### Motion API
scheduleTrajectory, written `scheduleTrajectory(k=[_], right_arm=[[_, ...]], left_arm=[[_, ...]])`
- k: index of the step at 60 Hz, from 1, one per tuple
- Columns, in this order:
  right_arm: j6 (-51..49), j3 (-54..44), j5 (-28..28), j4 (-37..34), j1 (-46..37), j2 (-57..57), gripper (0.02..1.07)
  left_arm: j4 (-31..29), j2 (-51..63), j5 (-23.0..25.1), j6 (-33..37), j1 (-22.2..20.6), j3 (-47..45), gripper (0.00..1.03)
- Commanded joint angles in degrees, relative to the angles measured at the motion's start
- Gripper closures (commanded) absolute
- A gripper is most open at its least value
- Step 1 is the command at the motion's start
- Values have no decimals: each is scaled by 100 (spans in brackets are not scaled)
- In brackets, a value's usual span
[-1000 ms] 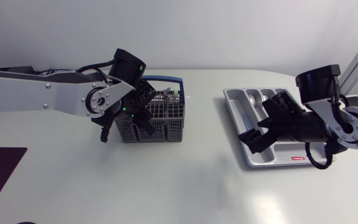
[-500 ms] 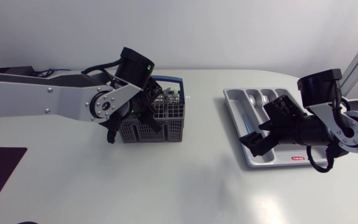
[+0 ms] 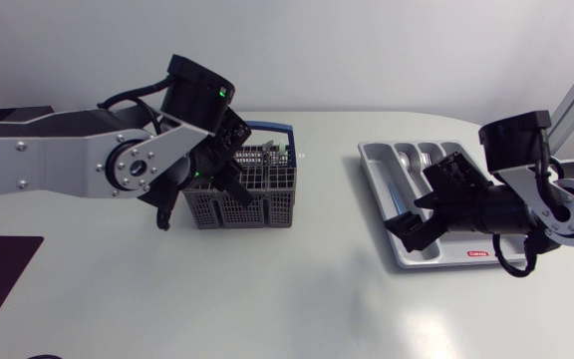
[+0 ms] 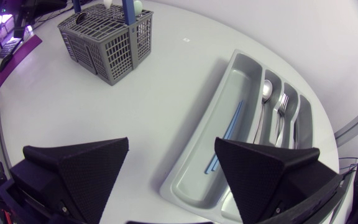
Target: Unload the cutlery basket into the drawer organizer.
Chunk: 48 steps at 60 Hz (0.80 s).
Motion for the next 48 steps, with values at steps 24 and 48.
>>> scheduleTrajectory(k=[24, 48], right_arm=[[-176, -280, -21, 94, -64, -156, 7], [-229, -288, -47, 103, -134, -138, 7]], left_arm=[[-1542, 748, -37, -1359, -385, 1112, 46], [-1647, 1513, -634, -1992, -279, 1631, 50]])
